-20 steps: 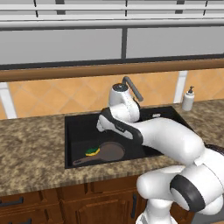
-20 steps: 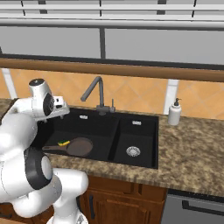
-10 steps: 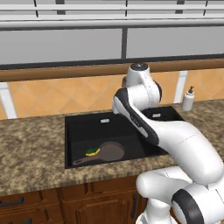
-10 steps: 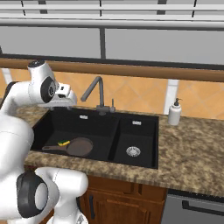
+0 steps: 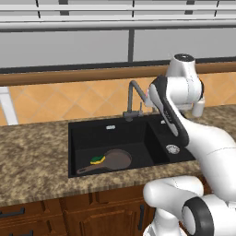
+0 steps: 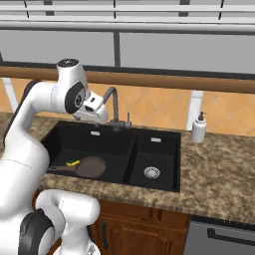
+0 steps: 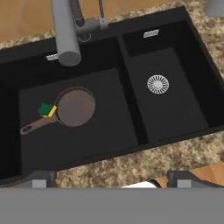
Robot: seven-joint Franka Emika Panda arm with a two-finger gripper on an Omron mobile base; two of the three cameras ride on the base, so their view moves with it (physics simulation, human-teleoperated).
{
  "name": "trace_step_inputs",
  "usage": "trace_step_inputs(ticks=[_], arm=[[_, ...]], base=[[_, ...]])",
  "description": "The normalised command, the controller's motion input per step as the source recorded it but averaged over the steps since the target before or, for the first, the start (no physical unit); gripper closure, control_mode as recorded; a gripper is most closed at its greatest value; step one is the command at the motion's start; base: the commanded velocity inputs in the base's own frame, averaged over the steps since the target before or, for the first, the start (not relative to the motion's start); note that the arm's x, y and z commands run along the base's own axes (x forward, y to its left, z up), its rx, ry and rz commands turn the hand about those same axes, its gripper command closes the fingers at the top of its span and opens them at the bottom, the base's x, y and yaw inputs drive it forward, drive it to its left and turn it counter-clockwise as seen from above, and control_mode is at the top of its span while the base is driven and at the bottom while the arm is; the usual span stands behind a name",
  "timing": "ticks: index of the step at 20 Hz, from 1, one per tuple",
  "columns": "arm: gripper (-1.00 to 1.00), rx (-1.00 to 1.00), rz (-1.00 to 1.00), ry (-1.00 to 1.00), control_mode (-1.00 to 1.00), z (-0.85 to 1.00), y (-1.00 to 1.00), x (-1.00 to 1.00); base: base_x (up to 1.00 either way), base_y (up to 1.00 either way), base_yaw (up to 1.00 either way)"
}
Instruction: Pick the pan and sponge and place them into the sink. Then turn on the water.
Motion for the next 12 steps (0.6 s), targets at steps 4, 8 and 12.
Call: trace_step_inputs(ticks=[4, 8, 12], arm=[[-1.0, 0.23, -0.17, 0.0, -1.0, -0.08, -0.76, 0.02], [-1.0, 0.23, -0.05, 0.0, -1.0, -0.52, -0.57, 0.54], [-1.0, 0.22, 0.0, -0.04, -1.0, -0.71, -0.31, 0.75]], base=[[0.0, 0.0, 0.0], [0.0, 0.0, 0.0], [0.0, 0.0, 0.0]])
